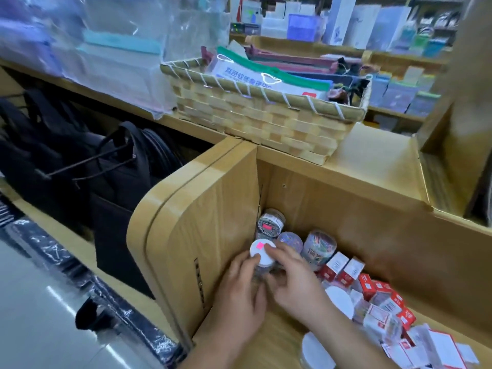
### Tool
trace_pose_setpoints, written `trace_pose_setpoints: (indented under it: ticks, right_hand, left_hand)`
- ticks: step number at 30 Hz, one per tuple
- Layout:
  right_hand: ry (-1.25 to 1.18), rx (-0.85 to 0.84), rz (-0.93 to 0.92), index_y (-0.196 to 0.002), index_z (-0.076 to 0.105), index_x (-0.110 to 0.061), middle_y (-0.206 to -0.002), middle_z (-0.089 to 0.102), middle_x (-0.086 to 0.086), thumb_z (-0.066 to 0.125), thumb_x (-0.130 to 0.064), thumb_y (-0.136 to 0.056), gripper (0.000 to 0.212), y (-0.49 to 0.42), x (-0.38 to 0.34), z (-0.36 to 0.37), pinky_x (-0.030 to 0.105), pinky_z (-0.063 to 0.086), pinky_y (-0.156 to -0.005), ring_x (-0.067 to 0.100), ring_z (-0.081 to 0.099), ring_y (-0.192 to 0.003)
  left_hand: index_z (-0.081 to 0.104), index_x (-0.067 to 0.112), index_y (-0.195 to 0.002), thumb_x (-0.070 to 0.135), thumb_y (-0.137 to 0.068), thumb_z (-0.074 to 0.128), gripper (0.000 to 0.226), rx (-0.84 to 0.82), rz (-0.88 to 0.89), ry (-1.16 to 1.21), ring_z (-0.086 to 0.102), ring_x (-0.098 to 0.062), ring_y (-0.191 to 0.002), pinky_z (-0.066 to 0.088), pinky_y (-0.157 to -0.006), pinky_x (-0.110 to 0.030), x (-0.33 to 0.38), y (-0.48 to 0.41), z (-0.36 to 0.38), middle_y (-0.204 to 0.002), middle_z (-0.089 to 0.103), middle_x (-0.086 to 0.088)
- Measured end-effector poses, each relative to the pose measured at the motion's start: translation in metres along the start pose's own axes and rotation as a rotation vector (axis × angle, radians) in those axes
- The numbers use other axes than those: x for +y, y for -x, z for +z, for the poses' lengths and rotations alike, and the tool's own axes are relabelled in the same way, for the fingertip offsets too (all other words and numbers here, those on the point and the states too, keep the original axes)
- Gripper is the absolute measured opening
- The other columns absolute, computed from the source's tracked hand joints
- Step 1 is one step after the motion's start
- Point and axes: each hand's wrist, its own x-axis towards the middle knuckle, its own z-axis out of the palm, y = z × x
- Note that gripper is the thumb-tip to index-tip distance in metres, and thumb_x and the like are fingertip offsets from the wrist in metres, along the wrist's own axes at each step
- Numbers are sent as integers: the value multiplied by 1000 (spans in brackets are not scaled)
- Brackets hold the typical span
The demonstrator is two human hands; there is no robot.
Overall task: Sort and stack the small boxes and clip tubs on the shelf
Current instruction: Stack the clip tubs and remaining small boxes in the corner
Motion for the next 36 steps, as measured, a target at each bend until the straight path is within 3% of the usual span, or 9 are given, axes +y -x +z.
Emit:
trace_pose_setpoints:
  ticks: [3, 7, 13, 16, 21, 24, 29, 32, 36]
  right_hand:
    - [-7, 97, -42, -117, 67, -29, -117, 59, -17, 68, -36, -80, 37, 8, -2, -2, 27, 52, -90, 1, 60, -107]
    - [-35, 108, -22, -113, 67, -34, -106, 55, -21, 71, -41, -71, 43, 31, -1, -17, 19, 51, -81, -3, 60, -99]
    - [238, 97, 61, -112, 66, -32, -103, 53, -15, 66, -45, -70, 44, 47, 4, -31, 30, 54, -76, 8, 63, -94]
    - [466, 151, 43, -101, 70, -35, -93, 57, -11, 69, -49, -64, 39, 51, 5, -35, 32, 53, -65, 16, 66, -87]
    - [649, 105, -41, -84, 70, -34, -81, 52, -10, 80, -48, -55, 34, 53, 21, -35, 31, 49, -58, 20, 65, -80]
    - [606, 142, -42, -91, 70, -37, -86, 52, -13, 69, -60, -70, 32, 43, 11, -42, 25, 44, -58, 11, 63, -86]
    - [355, 190, -79, -111, 68, -29, -103, 55, -12, 53, -55, -88, 38, -17, -16, -47, 36, 55, -76, 14, 59, -101]
    - [473, 181, -57, -121, 62, -29, -104, 59, -3, 57, -49, -92, 36, -51, -30, -44, 38, 55, -78, 25, 62, -101]
    - [536, 43, 25, -127, 56, -30, -106, 63, 3, 50, -52, -96, 38, -75, -37, -39, 39, 54, -78, 30, 64, -103]
  left_hand:
    - [52, 30, -120, 23, -86, 59, 35, 34, 1, 5, 57, -5, -118, 50, -96, -33, -5, 1, -6, -128, 54, 14]
    - [48, 38, -139, 21, -90, 65, 55, -56, 2, 19, 53, 6, -123, 45, -102, -21, 0, 15, -7, -135, 55, 23]
    - [30, 30, -157, 24, -93, 56, 69, -150, -75, -86, 27, -2, -149, 26, -121, -22, -8, 15, -3, -163, 27, 14]
    - [33, 29, -157, 25, -96, 54, 64, -236, -52, -68, 16, 6, -150, 21, -121, -18, -7, 7, 1, -165, 12, 23]
    - [57, 34, -131, 32, -97, 54, 34, -119, -12, -80, 45, -2, -137, 32, -113, -13, -8, 15, 6, -152, 45, 12]
    - [69, 27, -120, 38, -97, 54, 30, -87, -80, 28, 51, 5, -128, 44, -105, -22, -5, 12, 3, -141, 52, 17]
    - [61, 21, -137, 41, -96, 55, 46, 0, -198, 93, 43, 8, -133, 37, -112, -20, -1, 1, -3, -143, 51, 16]
    - [57, 28, -139, 35, -99, 56, 40, -16, -269, 136, 43, 8, -132, 38, -112, -22, 0, 3, -7, -142, 50, 22]
    - [55, 45, -129, 28, -100, 58, 33, -4, -328, 179, 47, 9, -128, 38, -104, -11, -3, 4, -10, -140, 51, 24]
